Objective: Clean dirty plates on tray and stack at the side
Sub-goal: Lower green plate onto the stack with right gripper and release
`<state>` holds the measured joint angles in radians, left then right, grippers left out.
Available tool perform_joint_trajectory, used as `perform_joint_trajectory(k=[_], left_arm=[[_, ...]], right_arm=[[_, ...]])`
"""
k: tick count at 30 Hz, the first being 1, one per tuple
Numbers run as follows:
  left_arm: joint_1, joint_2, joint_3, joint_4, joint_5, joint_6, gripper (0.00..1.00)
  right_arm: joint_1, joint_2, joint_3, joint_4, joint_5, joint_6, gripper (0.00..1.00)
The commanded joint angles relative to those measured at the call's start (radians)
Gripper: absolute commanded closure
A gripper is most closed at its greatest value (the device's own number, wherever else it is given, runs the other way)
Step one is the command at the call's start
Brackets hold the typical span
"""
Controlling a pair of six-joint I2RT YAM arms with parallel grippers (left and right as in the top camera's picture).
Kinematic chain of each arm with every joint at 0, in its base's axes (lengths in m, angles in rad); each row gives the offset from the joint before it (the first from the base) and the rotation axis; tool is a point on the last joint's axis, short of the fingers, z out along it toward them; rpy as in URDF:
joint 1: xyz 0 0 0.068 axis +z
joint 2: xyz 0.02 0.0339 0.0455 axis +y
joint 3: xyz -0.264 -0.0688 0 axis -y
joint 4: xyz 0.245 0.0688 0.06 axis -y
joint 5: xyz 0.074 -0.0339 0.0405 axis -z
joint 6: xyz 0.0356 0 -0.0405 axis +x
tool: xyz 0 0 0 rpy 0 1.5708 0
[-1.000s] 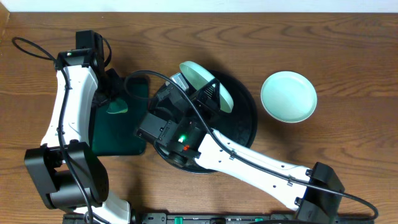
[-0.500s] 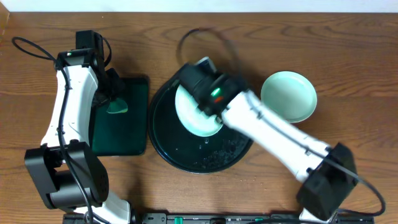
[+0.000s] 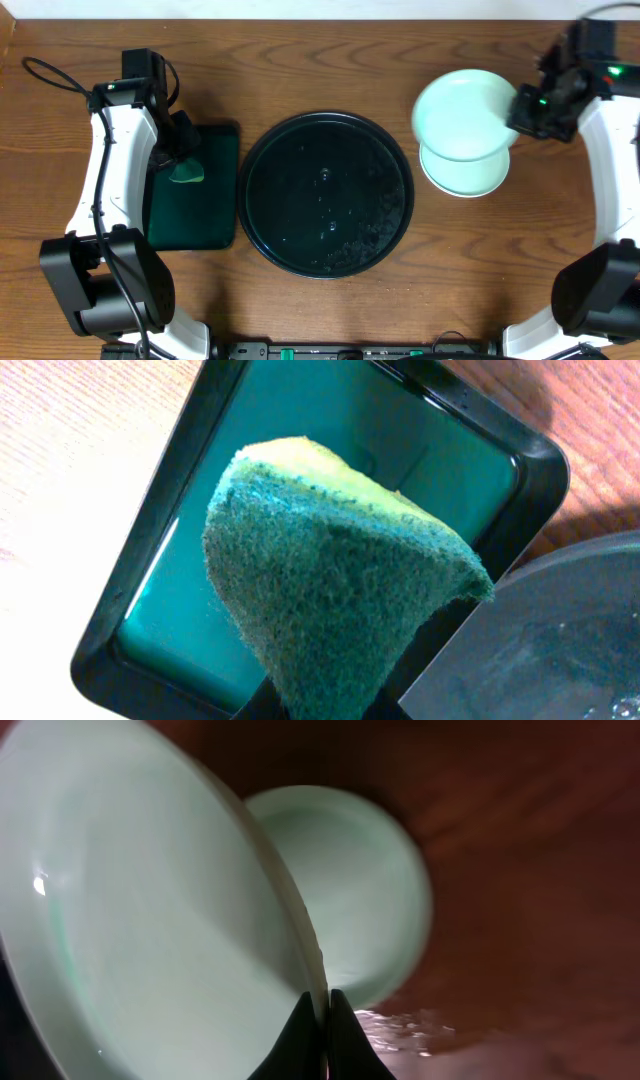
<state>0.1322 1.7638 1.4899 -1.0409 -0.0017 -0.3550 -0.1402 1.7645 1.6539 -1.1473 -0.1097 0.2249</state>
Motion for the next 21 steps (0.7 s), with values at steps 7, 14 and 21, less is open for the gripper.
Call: perform_joint_trajectory(k=[7,14,21], left_arm=[[0.003,0.007,0.019,0.01,-0.01,0.213,0.93],[0.003,0.034,0.01,0.015,-0.01,0.213,0.93],[0.003,0.034,-0.023,0.015,-0.051,0.282,0.93]], right_arm=[[-0.081,0.005,-0.413,0.357,0.008,0.136,0.99],[-0.052,0.005,-0.501,0.511,-0.095,0.132,0.73],[-0.023,-0.005,-0.324,0.309,-0.101,0.034,0.24]])
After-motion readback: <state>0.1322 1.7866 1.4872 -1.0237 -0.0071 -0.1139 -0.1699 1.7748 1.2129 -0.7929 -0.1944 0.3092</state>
